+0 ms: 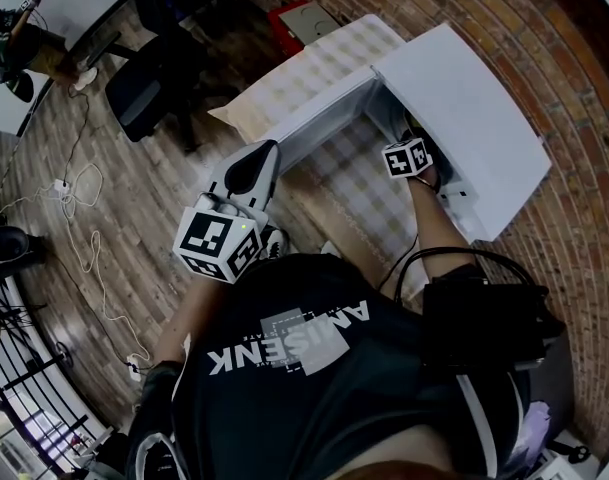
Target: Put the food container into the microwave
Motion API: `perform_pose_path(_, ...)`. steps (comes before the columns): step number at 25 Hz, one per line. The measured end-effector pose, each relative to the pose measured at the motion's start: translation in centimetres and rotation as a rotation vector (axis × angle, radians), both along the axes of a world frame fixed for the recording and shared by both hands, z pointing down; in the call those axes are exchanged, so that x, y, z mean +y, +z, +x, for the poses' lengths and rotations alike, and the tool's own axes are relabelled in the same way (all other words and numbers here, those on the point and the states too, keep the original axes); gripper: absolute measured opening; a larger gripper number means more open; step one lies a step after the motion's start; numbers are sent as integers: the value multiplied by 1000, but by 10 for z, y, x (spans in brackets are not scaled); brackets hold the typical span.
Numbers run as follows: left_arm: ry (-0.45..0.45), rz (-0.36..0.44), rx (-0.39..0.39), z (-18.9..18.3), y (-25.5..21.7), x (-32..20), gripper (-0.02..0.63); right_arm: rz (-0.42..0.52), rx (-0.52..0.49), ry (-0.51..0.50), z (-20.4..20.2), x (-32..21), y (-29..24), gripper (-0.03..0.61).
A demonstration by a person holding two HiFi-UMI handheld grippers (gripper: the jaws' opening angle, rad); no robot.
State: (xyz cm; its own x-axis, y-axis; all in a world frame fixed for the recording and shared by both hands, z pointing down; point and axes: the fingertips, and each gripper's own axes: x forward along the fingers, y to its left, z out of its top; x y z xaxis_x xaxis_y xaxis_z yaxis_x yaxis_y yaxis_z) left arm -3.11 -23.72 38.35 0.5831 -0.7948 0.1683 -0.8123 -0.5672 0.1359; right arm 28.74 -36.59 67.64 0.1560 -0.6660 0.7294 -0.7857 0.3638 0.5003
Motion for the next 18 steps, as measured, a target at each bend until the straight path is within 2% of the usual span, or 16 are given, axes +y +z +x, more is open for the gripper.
perform_pose_path(3,2,-3,-2,-2,1,0,12,-4,-3,-1,-1,1,-1,61)
perform_pose_path(5,4,-3,-1,-1,1,0,12,-2,1,4,0,1,0,148)
perform_pose_path(12,24,-1,14,-2,1,0,12,48,1,17,-7,10,-16,153)
perform_pose_path(18,67,0,36,1,-1,-1,12,92,-75,26,-30,24,-40,152)
